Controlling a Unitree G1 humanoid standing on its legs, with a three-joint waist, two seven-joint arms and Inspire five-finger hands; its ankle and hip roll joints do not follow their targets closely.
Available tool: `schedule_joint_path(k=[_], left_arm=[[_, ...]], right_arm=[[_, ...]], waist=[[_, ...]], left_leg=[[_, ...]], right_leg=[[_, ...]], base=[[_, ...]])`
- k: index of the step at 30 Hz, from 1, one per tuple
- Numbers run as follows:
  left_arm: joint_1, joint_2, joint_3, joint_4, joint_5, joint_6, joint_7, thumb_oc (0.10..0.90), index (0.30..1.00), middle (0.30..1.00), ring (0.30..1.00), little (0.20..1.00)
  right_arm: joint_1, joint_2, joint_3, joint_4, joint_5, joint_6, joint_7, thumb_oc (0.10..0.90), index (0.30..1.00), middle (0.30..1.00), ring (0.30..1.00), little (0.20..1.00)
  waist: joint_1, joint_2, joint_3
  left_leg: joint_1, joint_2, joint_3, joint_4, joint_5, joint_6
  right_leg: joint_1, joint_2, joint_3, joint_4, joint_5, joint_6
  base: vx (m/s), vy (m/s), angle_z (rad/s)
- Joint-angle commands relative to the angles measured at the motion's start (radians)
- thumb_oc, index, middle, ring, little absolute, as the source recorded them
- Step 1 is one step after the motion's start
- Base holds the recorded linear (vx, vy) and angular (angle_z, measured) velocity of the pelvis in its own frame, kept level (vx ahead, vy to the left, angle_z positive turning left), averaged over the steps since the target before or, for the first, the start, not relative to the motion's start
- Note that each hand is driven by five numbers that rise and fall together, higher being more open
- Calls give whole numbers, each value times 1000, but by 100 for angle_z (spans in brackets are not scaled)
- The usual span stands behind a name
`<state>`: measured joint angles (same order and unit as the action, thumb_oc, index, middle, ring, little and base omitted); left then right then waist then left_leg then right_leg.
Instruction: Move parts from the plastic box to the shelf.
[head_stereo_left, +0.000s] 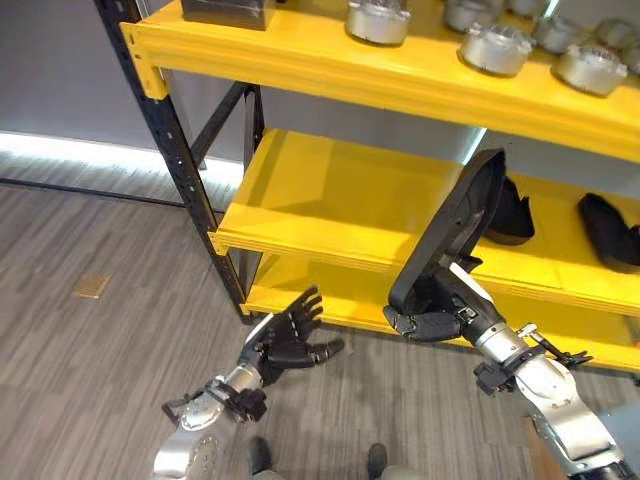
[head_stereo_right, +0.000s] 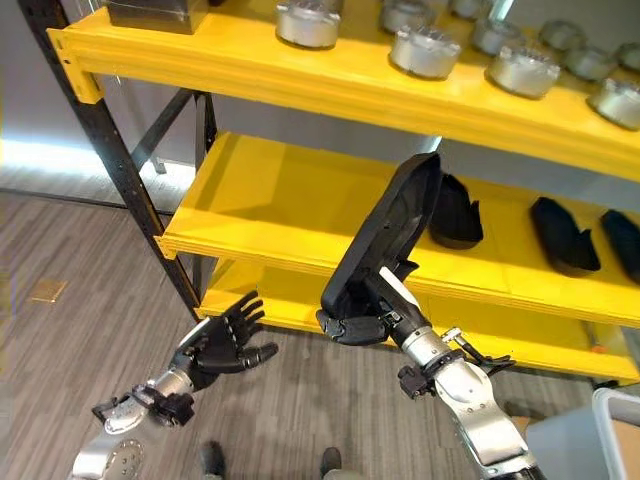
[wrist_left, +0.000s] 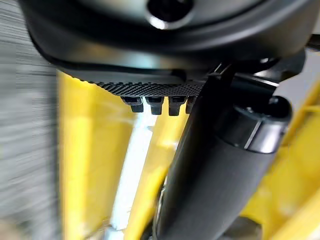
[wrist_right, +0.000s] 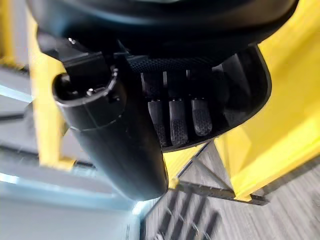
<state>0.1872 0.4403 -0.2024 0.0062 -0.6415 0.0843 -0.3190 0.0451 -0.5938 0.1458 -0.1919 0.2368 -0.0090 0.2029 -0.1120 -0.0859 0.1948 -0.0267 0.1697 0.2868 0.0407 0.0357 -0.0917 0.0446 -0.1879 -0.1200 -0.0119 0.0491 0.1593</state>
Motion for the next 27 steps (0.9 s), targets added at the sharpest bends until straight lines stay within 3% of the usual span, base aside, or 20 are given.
schedule_joint_path(k=[1, 4, 9, 13, 18, 27], left_arm=[[-107, 13, 48, -116, -31, -91, -24, 900, 1000, 1000, 1000, 1000], [-100, 8, 43, -137, -60, -68, -20, 900, 1000, 1000, 1000, 1000], [-83, 6, 41, -146, -49, -30, -31, 900, 1000, 1000, 1000, 1000], [-84, 37, 29, -155, -57, 1, -26, 900, 1000, 1000, 1000, 1000], [-92, 55, 23, -162, -59, 29, -26, 900, 1000, 1000, 1000, 1000], [-146, 95, -4, -166, -48, 31, -46, 900, 1000, 1000, 1000, 1000]], right_arm=[[-118, -53, -80, -100, 24, -130, -8, 400, 300, 300, 300, 300], [-152, -111, -59, -97, 15, -107, 40, 400, 300, 300, 300, 300], [-181, -147, -57, -91, -31, -83, 65, 400, 300, 300, 300, 300], [-269, -223, -58, -74, -90, -86, 62, 400, 300, 300, 300, 300], [-362, -267, -36, -27, -82, -32, 97, 400, 300, 300, 300, 300], [-465, -303, 14, 51, -115, -55, 54, 400, 300, 300, 300, 300]], waist=[[-9, 22, -30], [-2, 32, -48], [2, 31, -52], [20, 24, -40], [35, 20, -27], [46, 40, 16]], left_leg=[[199, -11, 40, -101, -63, 43], [210, -1, 39, -115, -49, 26], [214, 9, 22, -112, -47, 22], [198, 9, 3, -82, -64, 24], [177, 14, -12, -61, -68, 21], [116, 37, -34, -18, -66, 13]], right_leg=[[-85, -23, 16, -58, 127, 68], [-15, 10, -3, -63, 59, 19], [20, 37, 20, -54, 22, -8], [14, 42, 31, -32, 6, -11], [3, 45, 35, -21, -1, -14], [-51, 47, 34, 43, -32, -27]], base=[[63, -141, -7], [182, -185, 10], [143, -106, 5], [137, -144, 3], [42, -92, 2], [-35, -138, 4]])
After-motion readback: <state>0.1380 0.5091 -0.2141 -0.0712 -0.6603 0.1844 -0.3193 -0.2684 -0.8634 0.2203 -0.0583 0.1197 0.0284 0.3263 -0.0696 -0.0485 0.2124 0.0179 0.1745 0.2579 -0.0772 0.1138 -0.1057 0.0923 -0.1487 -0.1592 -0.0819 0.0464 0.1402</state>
